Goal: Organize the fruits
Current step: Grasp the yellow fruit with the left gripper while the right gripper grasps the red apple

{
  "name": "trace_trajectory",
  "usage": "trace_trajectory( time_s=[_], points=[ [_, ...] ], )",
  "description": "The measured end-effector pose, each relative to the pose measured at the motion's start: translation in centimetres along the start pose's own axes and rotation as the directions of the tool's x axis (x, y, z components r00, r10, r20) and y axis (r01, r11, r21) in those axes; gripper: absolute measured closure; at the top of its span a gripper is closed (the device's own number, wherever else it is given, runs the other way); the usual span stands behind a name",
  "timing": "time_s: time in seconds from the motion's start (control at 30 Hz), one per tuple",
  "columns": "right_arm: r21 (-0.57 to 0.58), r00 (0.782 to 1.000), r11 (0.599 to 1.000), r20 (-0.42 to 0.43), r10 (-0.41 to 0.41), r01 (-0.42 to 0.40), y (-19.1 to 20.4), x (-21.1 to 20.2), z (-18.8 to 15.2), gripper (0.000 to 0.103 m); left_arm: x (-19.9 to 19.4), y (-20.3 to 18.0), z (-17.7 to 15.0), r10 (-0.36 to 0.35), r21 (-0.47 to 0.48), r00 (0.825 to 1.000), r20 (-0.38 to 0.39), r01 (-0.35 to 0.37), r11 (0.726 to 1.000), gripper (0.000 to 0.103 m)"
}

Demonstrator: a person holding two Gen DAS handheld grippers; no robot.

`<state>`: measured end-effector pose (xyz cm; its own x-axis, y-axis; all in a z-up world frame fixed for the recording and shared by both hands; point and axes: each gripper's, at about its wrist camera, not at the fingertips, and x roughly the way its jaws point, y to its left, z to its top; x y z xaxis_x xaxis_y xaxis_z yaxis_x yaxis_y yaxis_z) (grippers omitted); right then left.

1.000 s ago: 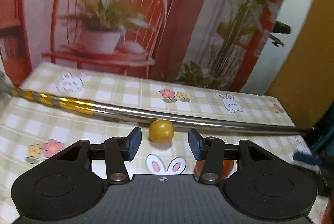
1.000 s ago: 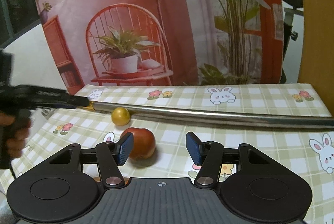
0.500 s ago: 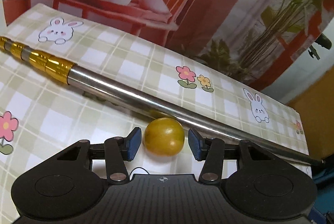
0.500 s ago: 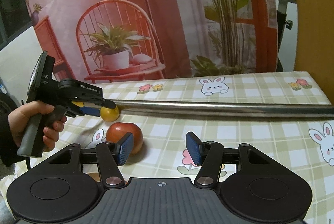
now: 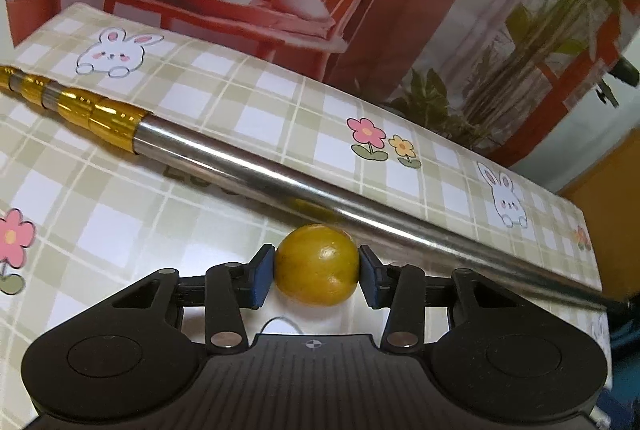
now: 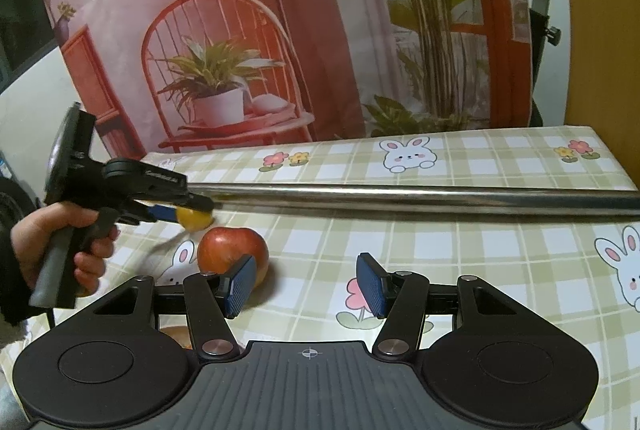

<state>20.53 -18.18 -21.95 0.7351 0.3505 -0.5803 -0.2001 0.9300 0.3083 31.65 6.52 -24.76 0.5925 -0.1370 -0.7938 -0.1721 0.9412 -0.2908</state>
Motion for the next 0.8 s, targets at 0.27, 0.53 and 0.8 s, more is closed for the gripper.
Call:
trace_trajectory(
  time_s=[0.27, 0.53, 0.8],
  points=[
    [-0.116, 0.999, 0.993, -0.031, 0.032, -0.036, 1.7, 1.4, 1.3, 0.041, -5.7, 1.3, -3.1, -0.072, 0.113, 0.997, 0.037, 0.067, 0.991, 0.057],
    [-0.221, 0.986, 0.967, -0.138, 0.097, -0.127, 4.6, 6.2, 3.1, 0.04, -12.0, 4.7, -7.0, -0.095, 0.104, 0.989, 0.11, 0.084, 0.991, 0.056],
    [-0.241, 0.959, 0.955, -0.261, 0.106, -0.171, 7.3, 11.0, 3.9, 0.03, -15.3, 5.5, -10.2, -0.126, 0.105, 0.984, 0.129, 0.113, 0.988, 0.057]
  ],
)
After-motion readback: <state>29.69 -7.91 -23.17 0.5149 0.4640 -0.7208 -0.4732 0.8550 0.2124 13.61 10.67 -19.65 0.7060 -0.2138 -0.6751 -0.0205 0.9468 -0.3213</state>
